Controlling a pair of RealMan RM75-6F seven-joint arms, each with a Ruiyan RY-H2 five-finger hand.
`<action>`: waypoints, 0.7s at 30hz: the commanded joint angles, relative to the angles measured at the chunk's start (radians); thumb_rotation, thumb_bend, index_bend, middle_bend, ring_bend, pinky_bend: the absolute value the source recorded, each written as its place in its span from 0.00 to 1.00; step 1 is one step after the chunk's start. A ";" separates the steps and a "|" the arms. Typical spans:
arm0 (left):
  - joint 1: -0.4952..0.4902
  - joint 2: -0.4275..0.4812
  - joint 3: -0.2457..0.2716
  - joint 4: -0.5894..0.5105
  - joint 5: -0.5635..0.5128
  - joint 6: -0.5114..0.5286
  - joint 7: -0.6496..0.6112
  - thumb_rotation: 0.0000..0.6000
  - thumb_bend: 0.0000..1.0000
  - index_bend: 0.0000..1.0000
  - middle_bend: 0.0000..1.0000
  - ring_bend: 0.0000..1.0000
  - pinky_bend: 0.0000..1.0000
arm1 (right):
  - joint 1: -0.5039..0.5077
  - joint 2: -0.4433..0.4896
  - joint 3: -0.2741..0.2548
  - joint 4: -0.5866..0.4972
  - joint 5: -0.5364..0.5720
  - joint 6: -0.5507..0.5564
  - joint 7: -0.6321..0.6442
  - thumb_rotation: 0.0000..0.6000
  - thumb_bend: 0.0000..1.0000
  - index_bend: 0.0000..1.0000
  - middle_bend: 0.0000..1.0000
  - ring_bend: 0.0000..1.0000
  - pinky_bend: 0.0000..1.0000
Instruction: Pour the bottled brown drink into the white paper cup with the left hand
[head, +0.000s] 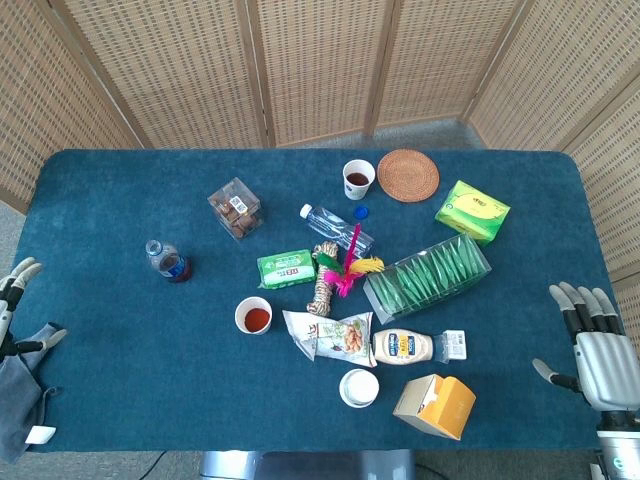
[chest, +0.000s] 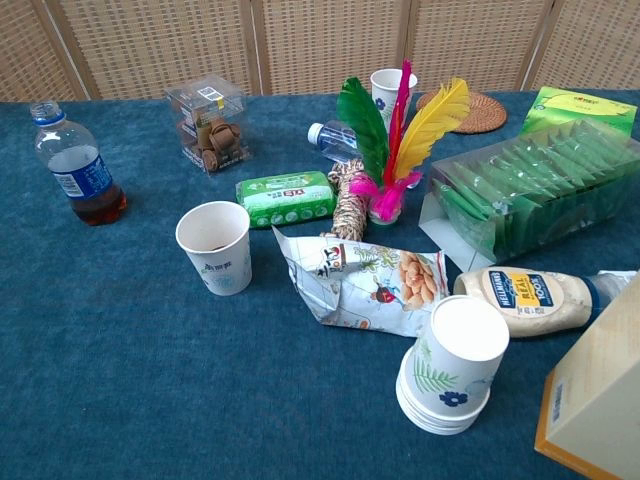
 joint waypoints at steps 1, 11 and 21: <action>-0.039 -0.057 -0.013 0.077 -0.015 -0.054 -0.079 1.00 0.18 0.00 0.00 0.00 0.00 | 0.000 0.000 -0.001 0.000 -0.001 -0.001 0.002 1.00 0.00 0.00 0.00 0.00 0.00; -0.135 -0.192 -0.029 0.290 0.038 -0.091 -0.263 1.00 0.18 0.00 0.00 0.00 0.00 | 0.002 0.002 -0.002 0.000 -0.002 -0.004 0.006 1.00 0.00 0.00 0.00 0.00 0.00; -0.218 -0.280 -0.028 0.361 0.053 -0.145 -0.292 1.00 0.18 0.00 0.00 0.00 0.00 | 0.000 0.007 -0.007 -0.002 -0.012 -0.003 0.017 1.00 0.00 0.00 0.00 0.00 0.00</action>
